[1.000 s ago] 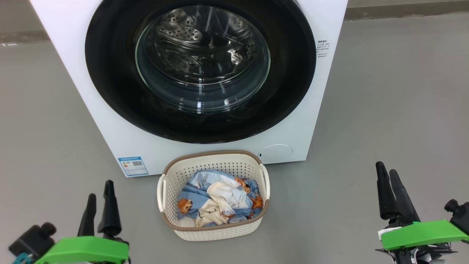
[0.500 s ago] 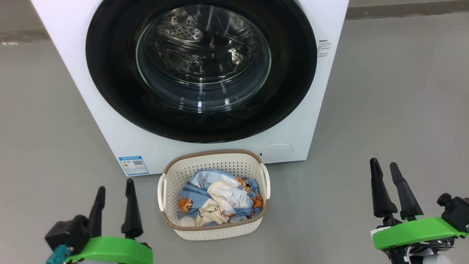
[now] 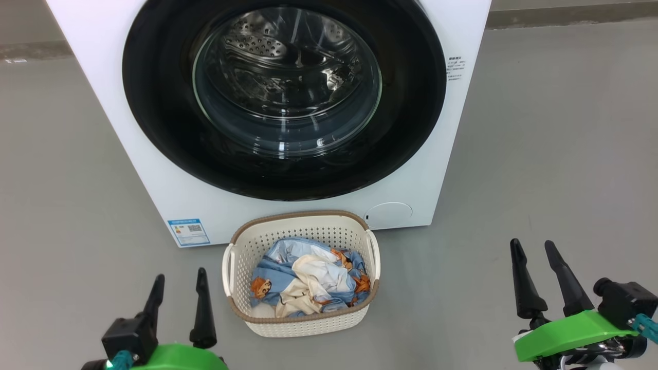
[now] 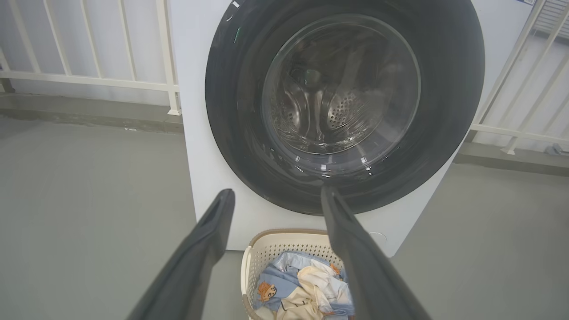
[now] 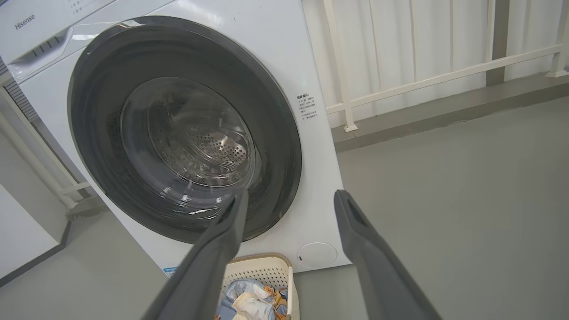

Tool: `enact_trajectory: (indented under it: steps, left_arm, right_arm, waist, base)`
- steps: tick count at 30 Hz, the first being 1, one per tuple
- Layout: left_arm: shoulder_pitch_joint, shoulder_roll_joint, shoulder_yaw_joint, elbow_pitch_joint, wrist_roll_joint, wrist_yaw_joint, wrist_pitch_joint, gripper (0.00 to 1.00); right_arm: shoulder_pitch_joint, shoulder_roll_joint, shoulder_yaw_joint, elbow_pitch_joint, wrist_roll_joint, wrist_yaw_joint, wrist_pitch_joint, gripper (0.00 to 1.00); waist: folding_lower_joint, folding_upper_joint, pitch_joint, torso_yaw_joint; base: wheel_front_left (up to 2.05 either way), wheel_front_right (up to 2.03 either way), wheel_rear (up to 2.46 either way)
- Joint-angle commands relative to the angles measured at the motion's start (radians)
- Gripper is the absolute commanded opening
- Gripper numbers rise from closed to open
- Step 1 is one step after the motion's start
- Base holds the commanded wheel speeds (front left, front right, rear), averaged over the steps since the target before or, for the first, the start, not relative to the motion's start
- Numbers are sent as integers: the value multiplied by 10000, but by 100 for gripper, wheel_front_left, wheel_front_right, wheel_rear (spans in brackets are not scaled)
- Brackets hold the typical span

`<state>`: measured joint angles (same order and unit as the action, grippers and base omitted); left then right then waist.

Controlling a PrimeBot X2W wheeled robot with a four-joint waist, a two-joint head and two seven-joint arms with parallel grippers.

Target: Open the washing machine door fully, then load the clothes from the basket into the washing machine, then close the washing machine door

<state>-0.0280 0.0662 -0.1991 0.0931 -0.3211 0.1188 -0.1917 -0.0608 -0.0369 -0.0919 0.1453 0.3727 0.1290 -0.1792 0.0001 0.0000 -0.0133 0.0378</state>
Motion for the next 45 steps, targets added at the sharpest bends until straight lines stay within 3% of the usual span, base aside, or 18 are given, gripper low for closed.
enact_trajectory:
  steps: [1,7,20,45]
  left_arm:
    - [-358,87,237,-156,213,29,-129,100]
    - [-354,82,173,453,727,-171,-299,100]
    - [-482,-57,226,1041,2222,-17,-695,100]
    - [-417,-143,463,1111,2291,-149,-701,100]
  right_arm:
    - [-432,-101,197,-238,-311,15,-162,100]
    - [-498,-111,292,-15,-1135,16,-243,100]
    - [-598,-133,436,403,-2701,17,-468,100]
    - [-646,-133,393,567,-2665,17,-535,100]
  waist:
    - [0,0,-8,1]
    - [0,0,-37,-9]
    - [-1,0,-117,10]
    - [-1,0,-174,32]
  base:
    - [0,0,0]
    - [0,0,0]
    - [0,0,0]
    - [0,0,0]
